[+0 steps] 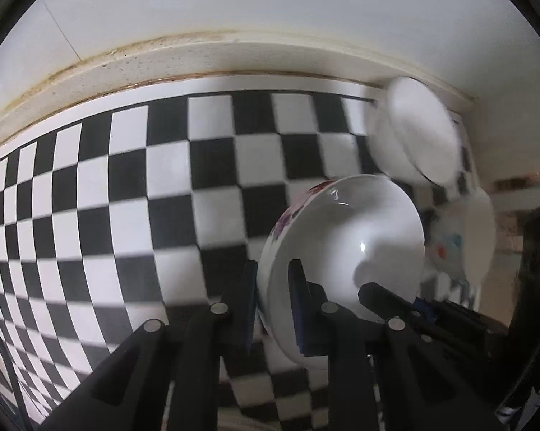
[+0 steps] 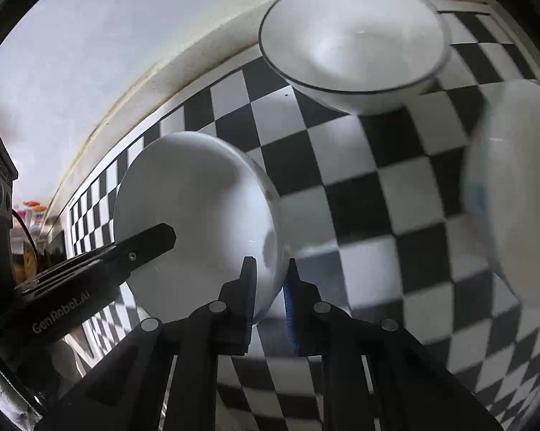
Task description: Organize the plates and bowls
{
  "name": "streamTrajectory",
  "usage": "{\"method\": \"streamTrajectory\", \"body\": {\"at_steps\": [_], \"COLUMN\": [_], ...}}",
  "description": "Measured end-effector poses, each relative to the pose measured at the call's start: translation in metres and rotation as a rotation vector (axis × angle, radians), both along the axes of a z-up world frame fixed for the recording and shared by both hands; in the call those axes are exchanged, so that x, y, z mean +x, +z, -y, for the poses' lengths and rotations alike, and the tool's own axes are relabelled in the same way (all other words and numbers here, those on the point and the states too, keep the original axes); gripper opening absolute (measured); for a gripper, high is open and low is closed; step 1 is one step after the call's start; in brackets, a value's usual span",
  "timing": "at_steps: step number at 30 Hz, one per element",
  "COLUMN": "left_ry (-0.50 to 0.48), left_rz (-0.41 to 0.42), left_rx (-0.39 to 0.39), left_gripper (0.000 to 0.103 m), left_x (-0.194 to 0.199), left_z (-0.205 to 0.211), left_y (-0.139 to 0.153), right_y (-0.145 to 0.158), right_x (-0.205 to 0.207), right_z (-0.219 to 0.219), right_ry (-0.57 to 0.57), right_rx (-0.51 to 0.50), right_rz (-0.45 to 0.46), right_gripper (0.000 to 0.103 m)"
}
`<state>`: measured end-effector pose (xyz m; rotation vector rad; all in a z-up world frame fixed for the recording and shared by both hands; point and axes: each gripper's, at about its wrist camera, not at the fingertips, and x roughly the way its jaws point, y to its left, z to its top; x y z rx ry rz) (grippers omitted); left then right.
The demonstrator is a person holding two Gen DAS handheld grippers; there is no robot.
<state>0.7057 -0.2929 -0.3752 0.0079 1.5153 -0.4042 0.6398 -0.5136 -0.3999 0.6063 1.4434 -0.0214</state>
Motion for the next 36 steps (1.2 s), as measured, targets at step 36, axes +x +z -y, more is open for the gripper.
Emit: {"method": "streamTrajectory", "body": {"at_steps": [36], "left_ry": [-0.103], "left_rz": [-0.153], "left_rx": [0.080], "left_gripper": [0.015], "left_x": [-0.205], "left_z": [0.041], "left_y": [-0.048], "right_y": [-0.010], "right_x": [-0.205], "right_z": [0.011], "right_ry": [0.085], "right_rx": [-0.045], "right_rz": [-0.064], "right_gripper": [0.015]}}
